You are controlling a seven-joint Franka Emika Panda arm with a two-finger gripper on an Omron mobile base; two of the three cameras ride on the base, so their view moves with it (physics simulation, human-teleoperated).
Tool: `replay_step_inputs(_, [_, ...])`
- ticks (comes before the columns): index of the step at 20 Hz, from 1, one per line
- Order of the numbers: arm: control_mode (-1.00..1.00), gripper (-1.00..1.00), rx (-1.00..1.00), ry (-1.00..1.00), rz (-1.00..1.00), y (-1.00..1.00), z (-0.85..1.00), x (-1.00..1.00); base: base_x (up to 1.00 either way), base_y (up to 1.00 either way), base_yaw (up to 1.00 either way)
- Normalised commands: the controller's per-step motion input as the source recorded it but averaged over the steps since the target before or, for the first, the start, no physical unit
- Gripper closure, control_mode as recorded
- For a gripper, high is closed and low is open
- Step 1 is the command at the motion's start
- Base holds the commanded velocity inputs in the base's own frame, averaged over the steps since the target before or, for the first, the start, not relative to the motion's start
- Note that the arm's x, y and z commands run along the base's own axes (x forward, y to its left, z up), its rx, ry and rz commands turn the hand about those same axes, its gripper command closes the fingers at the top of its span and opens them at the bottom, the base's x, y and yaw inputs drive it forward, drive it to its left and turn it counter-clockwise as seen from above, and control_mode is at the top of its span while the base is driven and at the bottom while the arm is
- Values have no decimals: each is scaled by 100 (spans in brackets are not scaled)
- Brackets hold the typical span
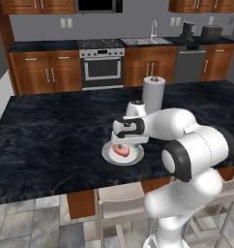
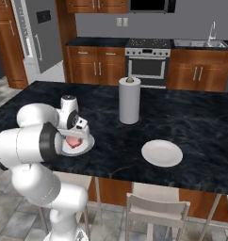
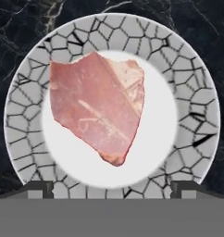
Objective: Transport the steak and lime to the fridge. Place the steak on the rack containing meat and place the lime on the rack containing the vegetable, ensuring meats and vegetables are on different racks.
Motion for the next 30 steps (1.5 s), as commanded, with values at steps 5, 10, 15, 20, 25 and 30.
replay_step_inputs(5, [-100, -100, 0, 0, 0, 9, -24, 19, 0, 0, 0])
replay_step_inputs(10, [-100, -100, 0, 0, -2, 1, -12, 4, 0, 0, 0])
replay_step_inputs(15, [-100, -100, 0, -1, -2, 0, -2, 2, 0, 0, 0])
replay_step_inputs(20, [-100, -100, 0, -1, -2, 0, -1, 0, 0, 0, 0])
replay_step_inputs(25, [-100, -100, 0, 0, -1, -2, -2, 1, 0, 0, 0])
replay_step_inputs(30, [-100, -100, 0, -1, -1, -26, 0, 0, 0, 0, 0])
